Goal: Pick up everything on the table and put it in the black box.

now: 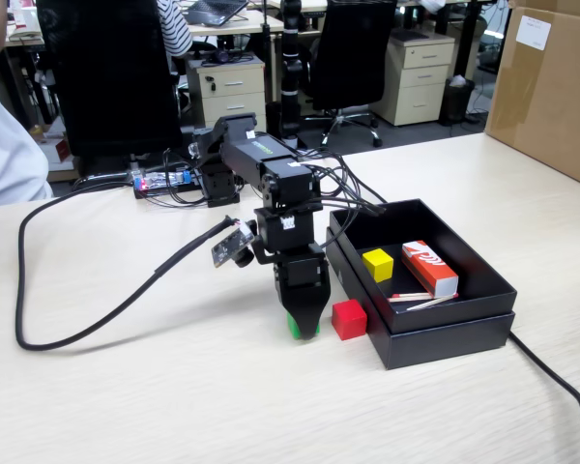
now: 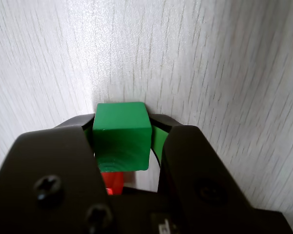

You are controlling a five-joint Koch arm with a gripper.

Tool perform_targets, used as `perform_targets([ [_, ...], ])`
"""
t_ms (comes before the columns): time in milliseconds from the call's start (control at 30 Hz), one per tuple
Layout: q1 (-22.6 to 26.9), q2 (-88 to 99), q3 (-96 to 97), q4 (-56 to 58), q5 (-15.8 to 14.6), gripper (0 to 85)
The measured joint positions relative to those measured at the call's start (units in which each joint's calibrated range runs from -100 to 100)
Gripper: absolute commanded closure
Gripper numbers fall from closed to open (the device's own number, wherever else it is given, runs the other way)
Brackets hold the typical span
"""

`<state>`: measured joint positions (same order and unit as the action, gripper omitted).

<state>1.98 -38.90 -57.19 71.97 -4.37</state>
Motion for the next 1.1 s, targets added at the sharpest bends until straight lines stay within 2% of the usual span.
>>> perform_targets([
  [200, 2.3, 18.25, 7.67, 0.08, -0.34, 84.6],
  [367, 6.94, 32.49, 7.67, 0.85, -1.76, 84.6],
  [400, 9.08, 35.47, 7.76, 1.47, -2.44, 84.6],
  [633, 14.41, 34.3, 8.22, 1.47, -4.0, 84.6],
  [800, 14.99, 24.98, 8.22, 1.47, -5.52, 84.5],
  [1100, 14.16, 19.42, 8.22, 1.47, -5.71, 84.3],
])
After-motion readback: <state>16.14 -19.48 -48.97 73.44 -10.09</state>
